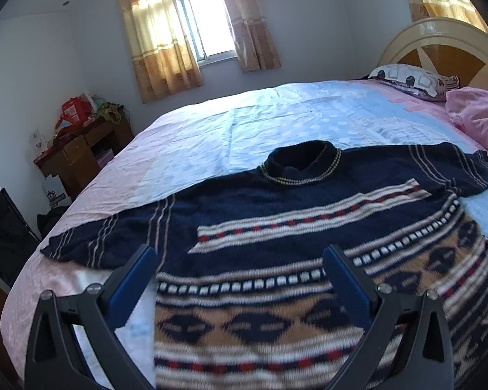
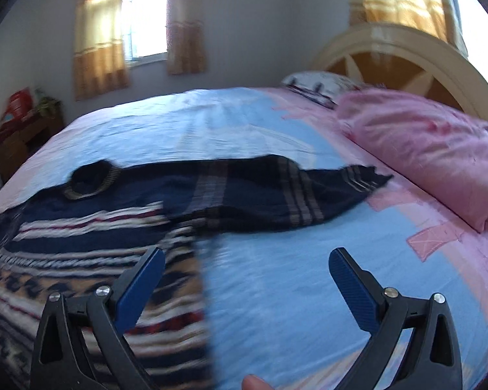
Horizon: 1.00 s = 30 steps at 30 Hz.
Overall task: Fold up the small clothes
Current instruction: 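Move the right gripper to the sweater sleeve cuff and close on it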
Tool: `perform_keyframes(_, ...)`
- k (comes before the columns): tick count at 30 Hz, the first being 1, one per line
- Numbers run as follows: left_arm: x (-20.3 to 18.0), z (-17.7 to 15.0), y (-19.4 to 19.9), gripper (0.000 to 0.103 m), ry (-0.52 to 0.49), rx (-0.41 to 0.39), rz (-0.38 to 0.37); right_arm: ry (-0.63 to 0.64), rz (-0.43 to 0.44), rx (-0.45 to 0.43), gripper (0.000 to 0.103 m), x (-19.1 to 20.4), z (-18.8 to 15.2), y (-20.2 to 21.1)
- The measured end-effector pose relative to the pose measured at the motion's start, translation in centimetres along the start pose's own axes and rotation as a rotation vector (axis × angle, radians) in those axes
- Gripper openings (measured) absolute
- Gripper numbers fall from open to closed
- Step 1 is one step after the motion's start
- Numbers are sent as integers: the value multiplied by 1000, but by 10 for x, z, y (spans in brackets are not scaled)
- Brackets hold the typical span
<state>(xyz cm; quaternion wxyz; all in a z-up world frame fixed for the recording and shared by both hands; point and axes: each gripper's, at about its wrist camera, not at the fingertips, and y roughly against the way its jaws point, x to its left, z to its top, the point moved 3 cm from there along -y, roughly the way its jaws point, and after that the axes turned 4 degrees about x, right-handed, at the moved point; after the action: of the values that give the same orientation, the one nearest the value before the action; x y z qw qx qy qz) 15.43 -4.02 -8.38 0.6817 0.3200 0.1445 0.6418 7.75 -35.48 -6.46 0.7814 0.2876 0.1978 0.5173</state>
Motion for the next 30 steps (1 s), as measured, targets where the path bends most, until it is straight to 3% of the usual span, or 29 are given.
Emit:
perform_keyframes(1, -1, 3, -6, 103, -5, -2, 0, -39, -6, 26, 85, -20, 7, -14)
perform_keyframes(5, 1, 11, -31, 103, -8, 31, 32, -174, -56, 79, 79, -87, 30, -53)
perform_keyframes(8, 8, 12, -42, 103, 13, 52, 44, -280, -109, 109, 65, -139, 44, -80)
perform_keyframes(13, 12, 11, -57, 103, 23, 84, 75, -423, -180, 136, 63, -210, 63, -122)
perform_keyframes(19, 21, 5, -72, 103, 51, 120, 112, -506, -207, 164, 63, -250, 79, -160)
perform_keyframes(24, 25, -1, -81, 103, 77, 157, 121, -550, -174, 208, 55, -270, 86, -196)
perform_keyframes(26, 23, -3, -81, 103, 72, 163, 117, -554, -183, 201, 48, -274, 89, -206)
perform_keyframes(28, 21, -4, -81, 103, 61, 165, 119, -543, -190, 208, 19, -273, 92, -211)
perform_keyframes(30, 20, -5, -81, 103, 66, 170, 113, -535, -174, 212, 8, -273, 93, -212)
